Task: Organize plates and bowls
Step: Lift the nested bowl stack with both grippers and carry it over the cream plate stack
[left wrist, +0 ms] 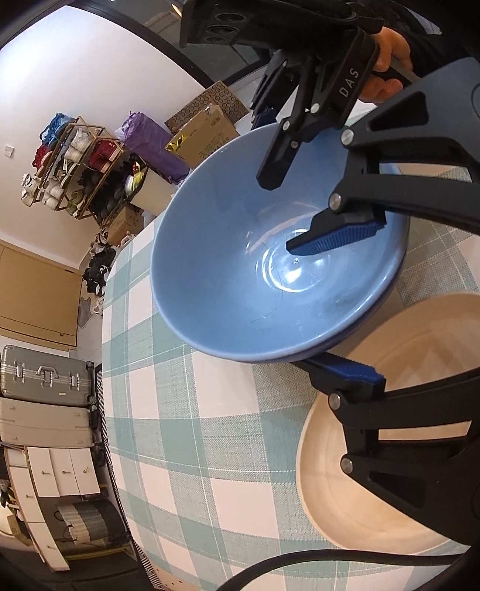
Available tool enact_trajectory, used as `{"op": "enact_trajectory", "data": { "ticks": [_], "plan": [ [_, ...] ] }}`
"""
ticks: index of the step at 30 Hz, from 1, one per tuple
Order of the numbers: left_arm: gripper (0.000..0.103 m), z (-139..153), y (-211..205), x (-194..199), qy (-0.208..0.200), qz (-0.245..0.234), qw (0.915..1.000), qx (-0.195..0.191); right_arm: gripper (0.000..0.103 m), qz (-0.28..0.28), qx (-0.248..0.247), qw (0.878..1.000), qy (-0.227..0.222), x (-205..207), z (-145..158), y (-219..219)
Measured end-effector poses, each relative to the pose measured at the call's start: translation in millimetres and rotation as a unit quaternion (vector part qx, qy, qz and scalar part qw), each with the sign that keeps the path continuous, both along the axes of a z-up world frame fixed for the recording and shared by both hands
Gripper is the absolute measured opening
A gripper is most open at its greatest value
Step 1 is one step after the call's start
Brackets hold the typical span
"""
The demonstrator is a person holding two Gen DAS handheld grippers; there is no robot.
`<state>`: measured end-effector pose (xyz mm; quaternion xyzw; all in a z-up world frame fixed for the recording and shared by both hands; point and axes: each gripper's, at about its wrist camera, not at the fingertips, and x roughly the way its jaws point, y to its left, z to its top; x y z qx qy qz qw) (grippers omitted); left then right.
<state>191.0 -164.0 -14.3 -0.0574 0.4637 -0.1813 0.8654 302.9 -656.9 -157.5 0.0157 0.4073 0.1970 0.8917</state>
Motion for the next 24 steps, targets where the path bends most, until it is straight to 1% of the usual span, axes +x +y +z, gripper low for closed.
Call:
{"op": "enact_trajectory", "data": {
  "ticks": [3, 10, 18, 24],
  "plan": [
    [0.048, 2, 2, -1, -0.002, -0.001, 1.0, -0.005, 0.046, -0.002, -0.009, 1.0, -0.008, -3, 4, 2],
    [0.048, 16, 9, -12, -0.025, 0.0, 0.9996, -0.009, 0.046, -0.002, -0.016, 0.999, -0.028, -12, 21, 6],
    [0.048, 46, 21, -38, -0.057, 0.008, 0.9983, -0.01, 0.046, 0.005, -0.021, 0.998, -0.057, -29, 46, 16],
    [0.048, 72, 34, -64, -0.084, 0.018, 0.9963, -0.009, 0.046, 0.013, -0.023, 0.996, -0.081, -46, 68, 27]
  ]
}}
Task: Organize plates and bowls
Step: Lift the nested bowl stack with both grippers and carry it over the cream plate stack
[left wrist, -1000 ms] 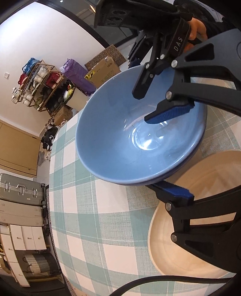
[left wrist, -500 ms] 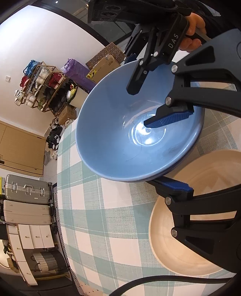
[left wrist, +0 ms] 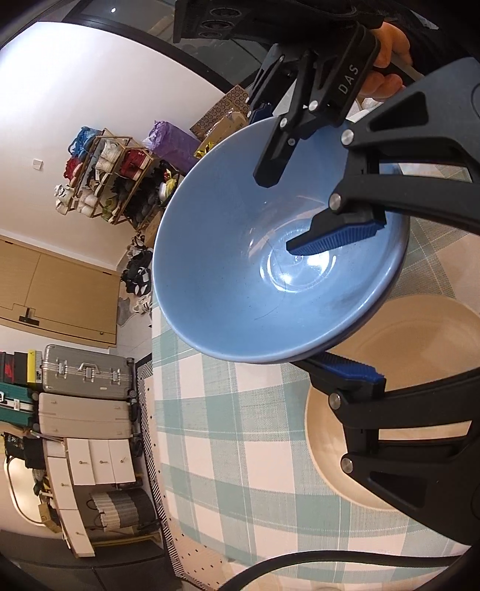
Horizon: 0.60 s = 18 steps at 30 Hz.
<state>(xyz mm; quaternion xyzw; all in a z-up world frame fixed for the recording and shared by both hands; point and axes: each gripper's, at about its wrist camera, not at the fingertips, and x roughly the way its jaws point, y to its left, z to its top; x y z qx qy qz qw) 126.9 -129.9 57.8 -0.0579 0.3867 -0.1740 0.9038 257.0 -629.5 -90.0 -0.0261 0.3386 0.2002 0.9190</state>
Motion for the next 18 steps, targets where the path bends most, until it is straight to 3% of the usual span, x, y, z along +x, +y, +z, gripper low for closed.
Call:
{"op": "enact_trajectory", "data": {
  "ticks": [9, 18],
  "plan": [
    [0.048, 33, 33, -44, -0.028, 0.036, 0.9989, 0.01, 0.046, 0.027, 0.007, 0.999, -0.023, -24, 27, 32],
    [0.048, 47, 78, -84, -0.039, 0.084, 0.9954, 0.024, 0.046, 0.064, 0.016, 0.997, -0.032, -39, 34, 75]
  ]
}}
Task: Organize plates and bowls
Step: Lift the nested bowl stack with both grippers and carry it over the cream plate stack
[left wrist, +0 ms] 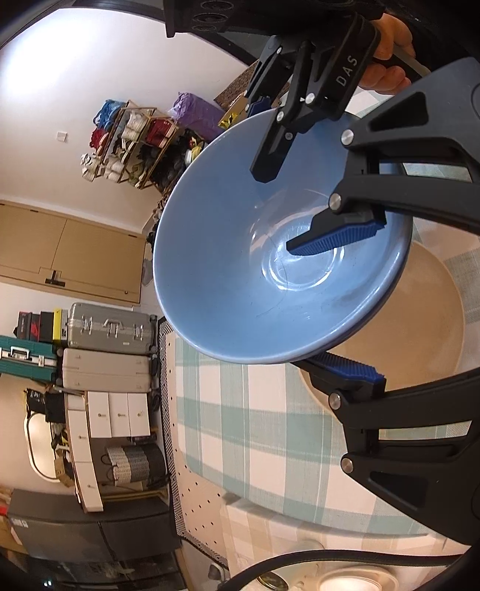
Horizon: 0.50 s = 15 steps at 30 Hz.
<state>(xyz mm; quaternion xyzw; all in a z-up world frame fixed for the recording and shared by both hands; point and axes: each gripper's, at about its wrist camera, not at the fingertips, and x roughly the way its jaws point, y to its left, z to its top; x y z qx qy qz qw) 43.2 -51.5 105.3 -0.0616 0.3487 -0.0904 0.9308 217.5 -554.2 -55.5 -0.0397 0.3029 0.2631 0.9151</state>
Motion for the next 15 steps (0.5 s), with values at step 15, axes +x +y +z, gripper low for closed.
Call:
{"op": "enact_trajectory", "data": {
  "ticks": [15],
  "plan": [
    [0.048, -14, 65, -30, 0.001, 0.05, 0.9987, 0.008, 0.046, 0.045, -0.008, 0.999, 0.018, 4, -23, 58]
  ]
}}
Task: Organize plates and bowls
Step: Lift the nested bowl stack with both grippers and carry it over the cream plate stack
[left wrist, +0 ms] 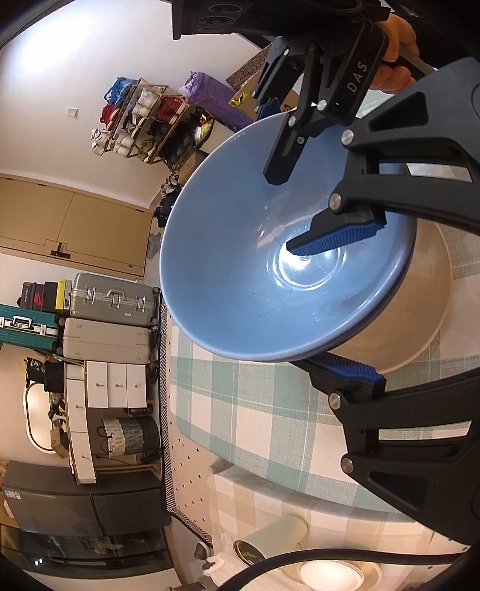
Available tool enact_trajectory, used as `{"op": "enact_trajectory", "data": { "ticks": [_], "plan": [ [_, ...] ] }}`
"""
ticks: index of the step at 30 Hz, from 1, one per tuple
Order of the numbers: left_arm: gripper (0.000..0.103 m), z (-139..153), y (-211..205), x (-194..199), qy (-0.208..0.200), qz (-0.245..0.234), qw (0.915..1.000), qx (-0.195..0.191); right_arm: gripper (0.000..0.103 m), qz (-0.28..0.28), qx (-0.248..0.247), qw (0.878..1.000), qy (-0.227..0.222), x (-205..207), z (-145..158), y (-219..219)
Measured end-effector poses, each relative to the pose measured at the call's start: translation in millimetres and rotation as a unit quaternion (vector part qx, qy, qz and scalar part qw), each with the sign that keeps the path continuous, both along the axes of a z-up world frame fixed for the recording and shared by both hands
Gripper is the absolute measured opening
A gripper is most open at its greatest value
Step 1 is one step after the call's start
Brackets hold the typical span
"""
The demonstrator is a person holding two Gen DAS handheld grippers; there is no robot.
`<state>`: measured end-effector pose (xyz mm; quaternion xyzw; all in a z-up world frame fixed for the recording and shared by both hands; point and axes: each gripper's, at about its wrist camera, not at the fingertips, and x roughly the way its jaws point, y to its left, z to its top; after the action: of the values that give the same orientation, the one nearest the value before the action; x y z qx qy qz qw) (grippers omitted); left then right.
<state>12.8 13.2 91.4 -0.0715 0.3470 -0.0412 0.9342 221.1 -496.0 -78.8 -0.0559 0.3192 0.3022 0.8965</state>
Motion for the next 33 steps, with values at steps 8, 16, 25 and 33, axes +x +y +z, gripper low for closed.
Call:
{"op": "enact_trajectory", "data": {
  "ticks": [8, 16, 25, 33],
  "plan": [
    [0.048, -17, 6, 5, 0.013, 0.009, 0.9999, 0.004, 0.046, 0.006, -0.01, 1.0, 0.018, 9, -22, 12],
    [0.048, -35, 8, 22, 0.027, 0.013, 0.9996, 0.0, 0.046, 0.007, -0.023, 0.999, 0.029, 18, -37, 16],
    [0.048, -55, 3, 42, 0.048, 0.011, 0.9988, 0.001, 0.046, 0.003, -0.031, 0.999, 0.04, 24, -48, 17],
    [0.048, -72, 5, 55, 0.06, 0.011, 0.9982, 0.0, 0.046, 0.0, -0.033, 0.998, 0.044, 28, -53, 16]
  ]
}}
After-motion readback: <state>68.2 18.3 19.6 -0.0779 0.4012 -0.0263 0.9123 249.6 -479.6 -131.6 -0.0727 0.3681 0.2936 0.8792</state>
